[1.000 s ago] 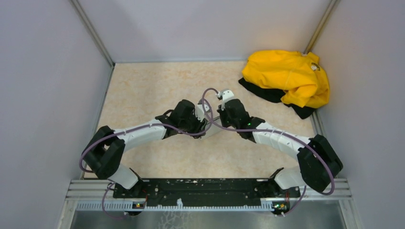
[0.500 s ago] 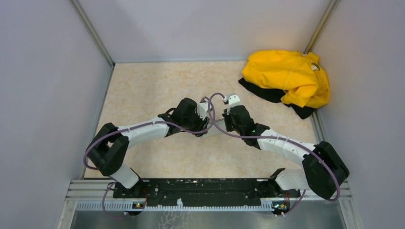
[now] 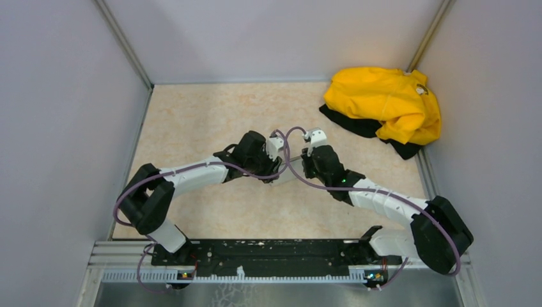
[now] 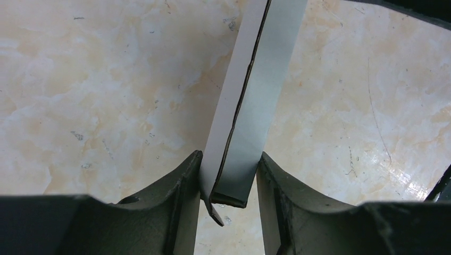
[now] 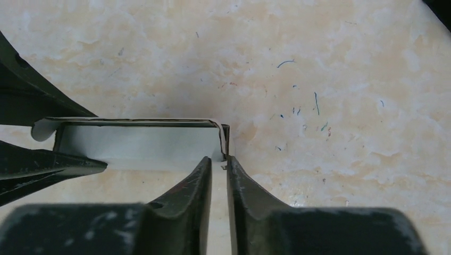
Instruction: Fold the paper box
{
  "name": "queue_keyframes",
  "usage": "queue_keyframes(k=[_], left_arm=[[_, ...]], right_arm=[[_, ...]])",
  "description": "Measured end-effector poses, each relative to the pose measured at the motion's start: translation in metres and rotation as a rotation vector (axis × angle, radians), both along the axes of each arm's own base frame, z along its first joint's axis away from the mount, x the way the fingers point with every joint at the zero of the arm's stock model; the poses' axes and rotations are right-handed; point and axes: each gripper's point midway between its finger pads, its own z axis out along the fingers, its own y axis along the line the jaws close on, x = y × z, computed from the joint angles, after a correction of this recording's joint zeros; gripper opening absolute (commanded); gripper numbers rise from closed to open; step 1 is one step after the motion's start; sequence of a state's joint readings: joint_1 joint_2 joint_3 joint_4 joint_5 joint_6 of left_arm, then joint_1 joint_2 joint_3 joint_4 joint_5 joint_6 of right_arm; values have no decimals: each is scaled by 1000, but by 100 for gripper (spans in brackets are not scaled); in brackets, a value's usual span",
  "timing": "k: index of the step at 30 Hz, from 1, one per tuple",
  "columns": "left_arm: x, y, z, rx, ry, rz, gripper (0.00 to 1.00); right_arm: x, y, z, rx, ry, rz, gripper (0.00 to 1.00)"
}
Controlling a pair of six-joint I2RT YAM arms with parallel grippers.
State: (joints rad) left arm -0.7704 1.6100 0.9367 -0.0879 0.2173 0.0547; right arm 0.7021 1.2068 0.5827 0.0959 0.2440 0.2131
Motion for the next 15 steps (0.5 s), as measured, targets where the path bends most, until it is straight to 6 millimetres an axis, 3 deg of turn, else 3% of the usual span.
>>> queue_keyframes(k=[6, 15], left_arm=[[1, 1, 0, 6, -4, 7, 47], [2, 2, 0, 8, -9, 4, 47]], right_arm=[[-4, -5, 13, 25, -16, -16, 50], [-1, -13, 22, 23, -43, -54, 52]])
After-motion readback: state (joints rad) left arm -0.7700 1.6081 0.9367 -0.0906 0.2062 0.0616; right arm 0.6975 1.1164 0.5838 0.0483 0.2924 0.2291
